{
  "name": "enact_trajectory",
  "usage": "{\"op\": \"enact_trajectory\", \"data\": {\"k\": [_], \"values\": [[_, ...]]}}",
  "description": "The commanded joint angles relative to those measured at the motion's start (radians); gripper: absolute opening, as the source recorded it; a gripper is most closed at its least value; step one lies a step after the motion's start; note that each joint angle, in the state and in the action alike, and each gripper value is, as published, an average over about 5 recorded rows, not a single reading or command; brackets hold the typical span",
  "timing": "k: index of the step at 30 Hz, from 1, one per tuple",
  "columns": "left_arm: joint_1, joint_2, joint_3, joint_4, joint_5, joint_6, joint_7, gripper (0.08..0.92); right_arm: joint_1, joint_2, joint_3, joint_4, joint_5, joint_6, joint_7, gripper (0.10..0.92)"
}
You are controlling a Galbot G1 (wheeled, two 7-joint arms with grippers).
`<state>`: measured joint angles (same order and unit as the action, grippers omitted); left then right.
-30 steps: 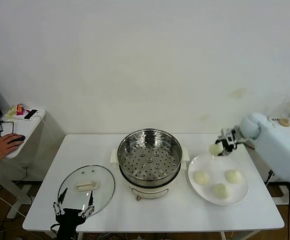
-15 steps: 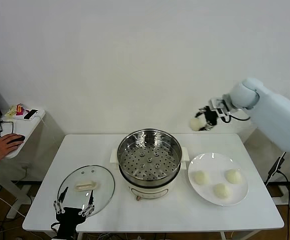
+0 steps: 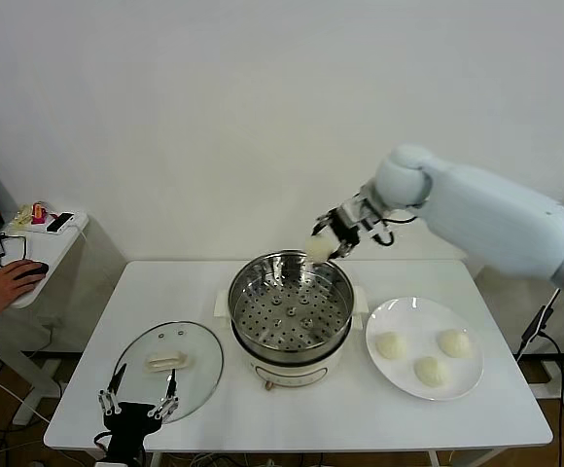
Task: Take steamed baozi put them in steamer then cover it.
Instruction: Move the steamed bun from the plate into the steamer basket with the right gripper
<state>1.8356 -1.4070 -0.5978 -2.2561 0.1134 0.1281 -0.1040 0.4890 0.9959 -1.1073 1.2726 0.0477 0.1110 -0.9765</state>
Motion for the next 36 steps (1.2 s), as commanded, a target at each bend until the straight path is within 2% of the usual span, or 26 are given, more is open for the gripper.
{"op": "enact_trajectory", "data": {"k": [1, 6, 28, 32, 36], "values": [[0.0, -0.003, -0.01, -0.002, 0.0, -0.001, -0.001, 0.823, 0.004, 0.154, -0.15, -0.03, -0.174, 0.215, 0.061, 0.609], [0.001, -0.007, -0.011, -0.006, 0.0, -0.001, -0.001, 0.823, -0.039, 0.192, -0.136, -0.086, -0.296, 0.282, 0.098, 0.611], [0.009, -0.004, -0.012, -0.034, -0.003, -0.007, -0.005, 0.823, -0.106, 0.246, -0.095, -0.217, -0.459, 0.343, 0.156, 0.619], [0.013, -0.006, -0.012, -0.039, -0.001, -0.007, -0.005, 0.823, -0.099, 0.238, -0.087, -0.204, -0.417, 0.338, 0.159, 0.65], [0.018, -0.007, -0.009, -0.046, 0.001, -0.006, -0.005, 0.823, -0.042, 0.19, -0.102, -0.125, -0.221, 0.236, 0.104, 0.749]]}}
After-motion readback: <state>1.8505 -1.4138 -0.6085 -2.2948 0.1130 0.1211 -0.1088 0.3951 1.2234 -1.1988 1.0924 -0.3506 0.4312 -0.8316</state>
